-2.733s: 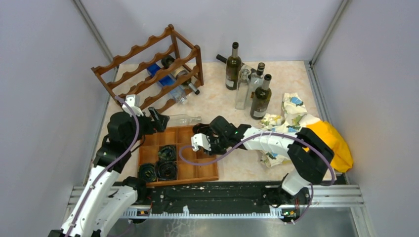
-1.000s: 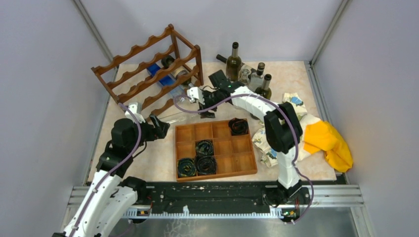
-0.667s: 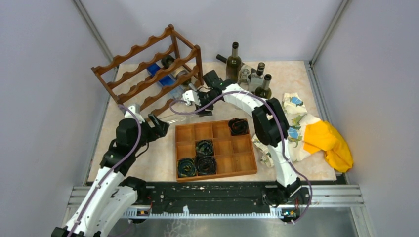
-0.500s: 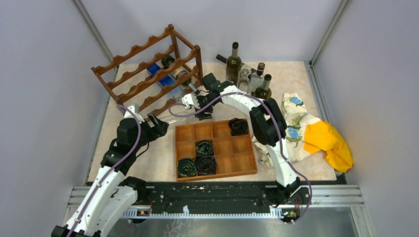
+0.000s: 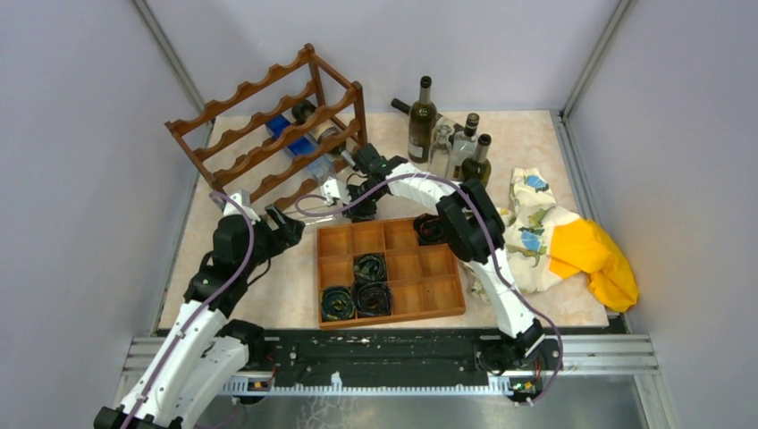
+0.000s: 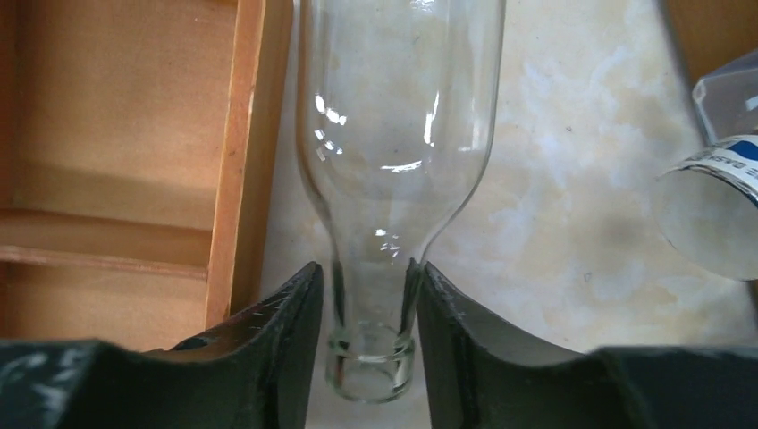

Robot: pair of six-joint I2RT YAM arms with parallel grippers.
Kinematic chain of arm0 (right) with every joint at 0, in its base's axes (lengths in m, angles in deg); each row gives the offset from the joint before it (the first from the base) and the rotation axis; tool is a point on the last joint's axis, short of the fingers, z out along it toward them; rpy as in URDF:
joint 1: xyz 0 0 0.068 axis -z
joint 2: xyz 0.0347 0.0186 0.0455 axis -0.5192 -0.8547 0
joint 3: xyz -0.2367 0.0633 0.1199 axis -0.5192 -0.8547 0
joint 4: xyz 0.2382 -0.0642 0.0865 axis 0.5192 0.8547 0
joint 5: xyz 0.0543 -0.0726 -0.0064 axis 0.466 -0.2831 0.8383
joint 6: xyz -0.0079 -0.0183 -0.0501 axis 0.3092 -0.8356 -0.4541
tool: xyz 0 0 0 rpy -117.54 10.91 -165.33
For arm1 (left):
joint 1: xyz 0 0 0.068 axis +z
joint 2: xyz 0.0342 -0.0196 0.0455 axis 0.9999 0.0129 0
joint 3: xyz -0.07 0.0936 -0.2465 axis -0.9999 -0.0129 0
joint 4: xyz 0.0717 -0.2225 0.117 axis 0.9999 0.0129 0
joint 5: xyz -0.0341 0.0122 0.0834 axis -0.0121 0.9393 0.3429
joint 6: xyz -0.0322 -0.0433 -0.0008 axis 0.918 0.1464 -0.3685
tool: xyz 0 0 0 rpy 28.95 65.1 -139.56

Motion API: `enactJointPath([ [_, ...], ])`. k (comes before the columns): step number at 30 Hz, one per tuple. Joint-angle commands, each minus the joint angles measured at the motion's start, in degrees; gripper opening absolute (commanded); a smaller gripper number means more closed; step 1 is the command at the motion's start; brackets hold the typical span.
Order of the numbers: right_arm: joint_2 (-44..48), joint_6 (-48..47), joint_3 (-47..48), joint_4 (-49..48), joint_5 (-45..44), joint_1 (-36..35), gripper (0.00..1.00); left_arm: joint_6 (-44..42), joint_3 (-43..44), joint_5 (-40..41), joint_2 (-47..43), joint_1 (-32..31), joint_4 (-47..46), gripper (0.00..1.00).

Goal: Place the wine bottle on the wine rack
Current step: Pick up the wine bottle from the center of the board.

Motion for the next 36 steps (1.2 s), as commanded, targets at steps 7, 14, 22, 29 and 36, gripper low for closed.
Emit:
enactJointPath([
  [7,2.0,10.8,1.3,-6.4,2.0,-1.1,0.01,1.1,-0.3,-0.1,-0.3,-0.2,-1.5,0.86],
  [14,8.1,26.6,-4.8,-16.4,5.9,-0.2,0.00,-4.1,5.7,1.5,0.3,-0.2,0.6,0.84],
  [22,13.5,37.7,-11.7,-24.5,8.2,0.0,0.00,-11.8,16.0,4.8,1.8,-0.2,3.9,0.84],
  [29,14.3,43.7,-13.1,-26.9,7.7,1.2,0.00,-13.3,18.5,5.6,2.1,-0.2,4.6,0.84],
  [36,14.2,49.1,-14.2,-28.6,4.7,1.3,0.00,-13.9,20.1,6.3,1.3,-0.2,5.1,0.83],
])
